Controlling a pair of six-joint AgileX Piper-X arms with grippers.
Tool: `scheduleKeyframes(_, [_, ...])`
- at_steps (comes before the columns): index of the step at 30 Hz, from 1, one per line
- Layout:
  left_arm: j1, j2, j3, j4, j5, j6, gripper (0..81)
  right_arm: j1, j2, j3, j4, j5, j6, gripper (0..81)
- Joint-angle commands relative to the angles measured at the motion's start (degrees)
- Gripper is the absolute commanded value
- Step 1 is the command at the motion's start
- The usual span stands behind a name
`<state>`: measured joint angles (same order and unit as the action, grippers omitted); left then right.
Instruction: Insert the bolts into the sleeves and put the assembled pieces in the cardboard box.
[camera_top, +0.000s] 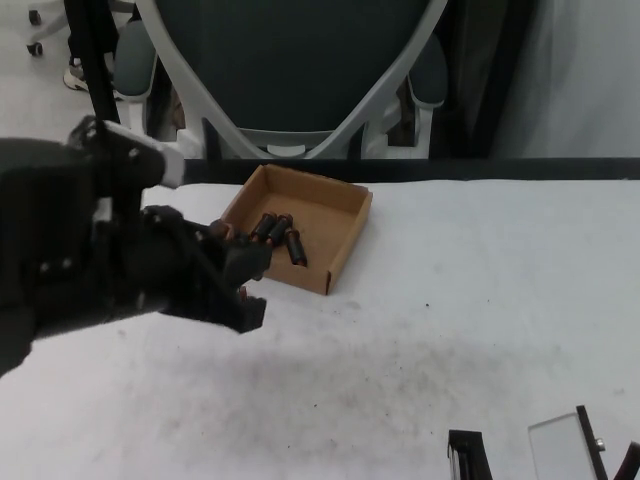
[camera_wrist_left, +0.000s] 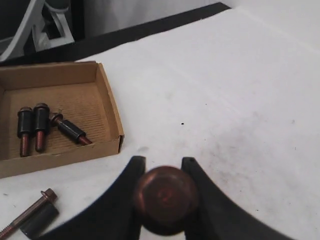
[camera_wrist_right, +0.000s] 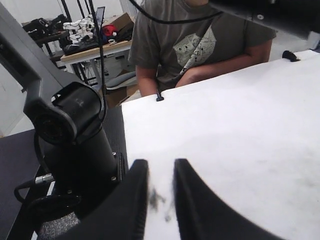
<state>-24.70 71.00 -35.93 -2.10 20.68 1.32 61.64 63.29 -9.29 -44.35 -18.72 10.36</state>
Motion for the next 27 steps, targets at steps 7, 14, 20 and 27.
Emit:
scheduleKeyframes(7, [0.2, 11.0, -15.1, 19.0, -6.8, 6.2, 0.8, 0.2, -0.3, 0.1, 0.3, -0.4, -0.1, 18.3])
scheduleKeyframes(14, [0.0, 15.2, -17.4, 16.9, -14.1, 7.2, 0.8, 0.2, -0.3, 0.1, 0.9, -0.4, -0.1, 18.3])
scheduleKeyframes(20, [0.0, 15.5, -19.4, 25.2, -7.4, 11.8, 0.8, 0.2, -0.3, 0.1, 2.1, -0.4, -0.1, 18.3])
scheduleKeyframes(27, [-0.7, 15.6, -19.9, 22.8, -20.7, 9.8, 0.8, 0.2, -0.3, 0.1, 2.7, -0.5, -0.1, 18.3])
